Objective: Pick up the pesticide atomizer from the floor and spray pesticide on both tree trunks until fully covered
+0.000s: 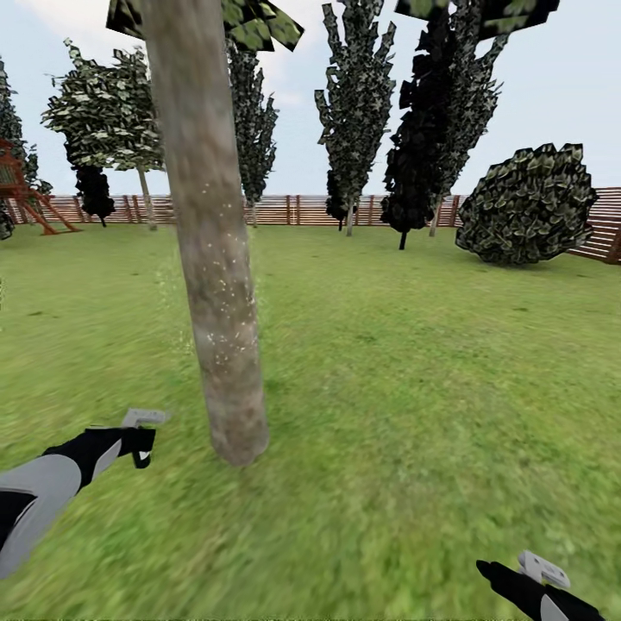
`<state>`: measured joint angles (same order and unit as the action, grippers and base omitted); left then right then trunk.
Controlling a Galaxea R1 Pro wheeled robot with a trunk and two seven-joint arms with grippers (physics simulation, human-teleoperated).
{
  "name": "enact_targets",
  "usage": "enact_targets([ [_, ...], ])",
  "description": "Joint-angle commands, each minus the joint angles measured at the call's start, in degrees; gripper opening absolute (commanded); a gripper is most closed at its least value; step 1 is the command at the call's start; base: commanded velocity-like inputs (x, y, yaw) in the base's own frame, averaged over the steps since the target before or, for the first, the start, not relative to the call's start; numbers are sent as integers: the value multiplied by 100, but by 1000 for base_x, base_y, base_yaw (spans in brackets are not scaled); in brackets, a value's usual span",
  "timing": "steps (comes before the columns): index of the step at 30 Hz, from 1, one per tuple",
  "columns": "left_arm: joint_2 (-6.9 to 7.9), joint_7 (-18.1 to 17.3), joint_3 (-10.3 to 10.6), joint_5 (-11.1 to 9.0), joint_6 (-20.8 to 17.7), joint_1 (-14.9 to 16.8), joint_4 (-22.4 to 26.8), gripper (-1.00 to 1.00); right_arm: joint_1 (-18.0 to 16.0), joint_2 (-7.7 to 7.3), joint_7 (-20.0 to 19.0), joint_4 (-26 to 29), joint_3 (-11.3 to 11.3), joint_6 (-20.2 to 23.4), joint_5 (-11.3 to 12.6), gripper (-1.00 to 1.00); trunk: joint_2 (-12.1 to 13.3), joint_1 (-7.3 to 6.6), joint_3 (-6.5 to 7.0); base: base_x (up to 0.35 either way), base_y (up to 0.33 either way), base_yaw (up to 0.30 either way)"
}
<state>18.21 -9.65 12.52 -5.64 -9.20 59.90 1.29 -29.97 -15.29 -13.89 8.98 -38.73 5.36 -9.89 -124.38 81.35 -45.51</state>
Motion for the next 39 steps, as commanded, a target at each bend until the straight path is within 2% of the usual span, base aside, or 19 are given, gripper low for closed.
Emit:
enact_targets([
  [1, 40, 1, -7, -90, 21, -24, 2, -100, 0, 0, 0, -1, 1, 0, -2, 100, 0, 0, 0, -75, 316, -1],
  [4, 181, 0, -4, -163, 39, -52, 2, -100, 0, 0, 0, -8, -1, 0, -4, 100, 0, 0, 0, -85, 316, 0],
  [7, 217, -1, -4, -175, 41, -56, 2, -100, 0, 0, 0, -21, 2, 0, -4, 100, 0, 0, 0, -91, 316, 0],
  [28, 209, -1, 5, -183, 41, -57, 2, -100, 0, 0, 0, -3, -7, 8, 36, 100, 0, 0, 0, -83, 316, -4],
  [39, 198, -3, 14, -189, 41, -57, 2, -100, 0, 0, 0, -10, -3, 5, 5, 100, 0, 0, 0, -1, 316, -255],
])
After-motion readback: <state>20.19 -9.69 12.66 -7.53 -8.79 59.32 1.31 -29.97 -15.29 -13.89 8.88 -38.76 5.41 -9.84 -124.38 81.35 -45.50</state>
